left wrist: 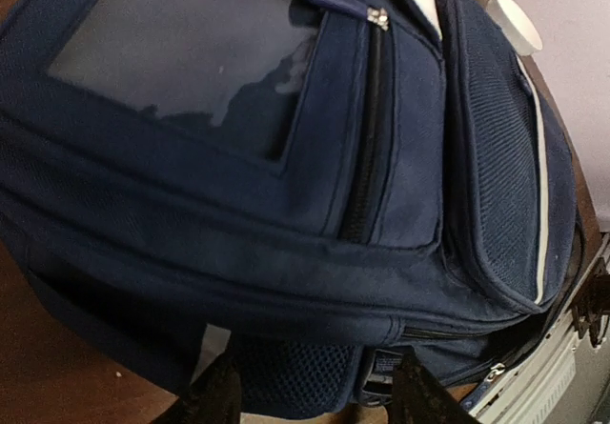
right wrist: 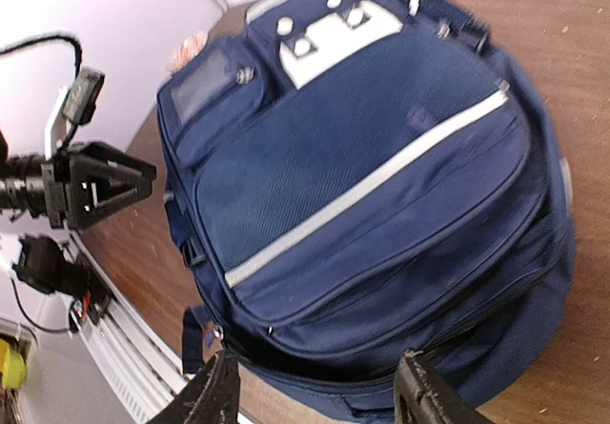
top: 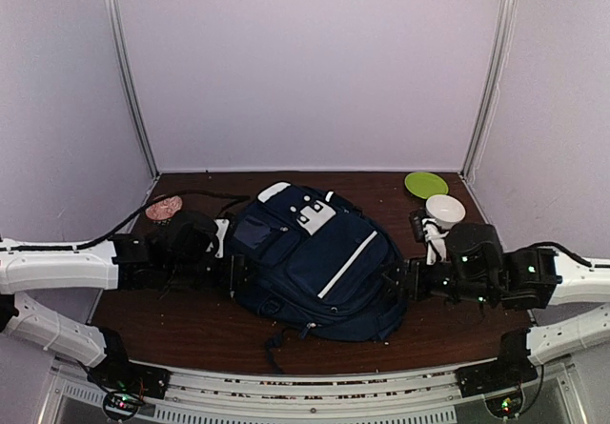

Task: Pack the student bag
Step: Adjust the student bag at the center of the board.

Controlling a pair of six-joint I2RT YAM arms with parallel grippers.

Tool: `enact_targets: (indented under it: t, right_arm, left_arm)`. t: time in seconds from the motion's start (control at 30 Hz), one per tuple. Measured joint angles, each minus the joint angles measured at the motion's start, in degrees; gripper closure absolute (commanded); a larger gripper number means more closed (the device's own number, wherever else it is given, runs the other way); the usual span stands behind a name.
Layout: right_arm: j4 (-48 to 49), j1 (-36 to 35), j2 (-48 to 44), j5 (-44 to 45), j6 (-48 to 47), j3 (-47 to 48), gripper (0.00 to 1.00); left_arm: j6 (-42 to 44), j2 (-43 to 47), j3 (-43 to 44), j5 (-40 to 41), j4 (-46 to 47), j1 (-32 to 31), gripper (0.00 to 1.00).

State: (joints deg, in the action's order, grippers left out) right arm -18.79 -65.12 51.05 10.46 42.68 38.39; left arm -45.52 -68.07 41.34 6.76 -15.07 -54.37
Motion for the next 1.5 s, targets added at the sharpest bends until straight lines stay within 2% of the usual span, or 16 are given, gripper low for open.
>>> enact_targets:
  t: [0.17, 0.3, 0.53, 0.8, 0.97, 1.03, 1.17, 1.3, 1.5]
  right_arm:
    - [1.9, -5.0, 6.6, 2.2, 1.1, 0.0, 0.43]
    - [3.2, -7.1, 8.1, 4.0, 1.5, 0.0, 0.42]
    - [4.5, -9.4, 10.6, 5.9, 2.3, 1.0, 0.40]
    - [5.2, -10.4, 11.0, 7.0, 2.9, 1.7, 0.38]
    - [5.6, -10.9, 11.2, 7.0, 3.7, 1.7, 0.38]
    - [5.7, -11.4, 11.4, 6.7, 4.0, 1.8, 0.39]
    - [6.3, -12.4, 13.2, 3.9, 4.2, 3.1, 0.40]
    - [8.0, -13.9, 17.3, -0.3, 4.3, 6.0, 0.41]
    - [9.0, -15.4, 21.2, -2.6, 5.7, 7.9, 0.42]
  left_arm:
    - [-11.4, -0.5, -2.5, -0.8, 3.2, -2.0, 0.02]
    - [-19.7, -0.5, -4.5, -0.7, 6.5, -3.9, 0.02]
    - [-33.0, -0.4, -13.6, -1.1, 10.7, -5.3, 0.02]
    - [-39.1, 4.7, -14.9, 0.0, 11.2, -5.5, 0.02]
    - [-39.5, 0.4, -15.4, -0.2, 15.3, -3.2, 0.03]
    - [-39.5, -2.8, -15.4, -0.8, 17.2, -2.8, 0.12]
    - [-39.8, -9.0, -15.4, -2.6, 23.2, -2.5, 0.48]
    - [-40.2, -12.0, -16.4, -3.4, 30.1, -1.6, 1.00]
    - [-38.3, -8.3, -16.9, -2.9, 30.3, -1.2, 1.00]
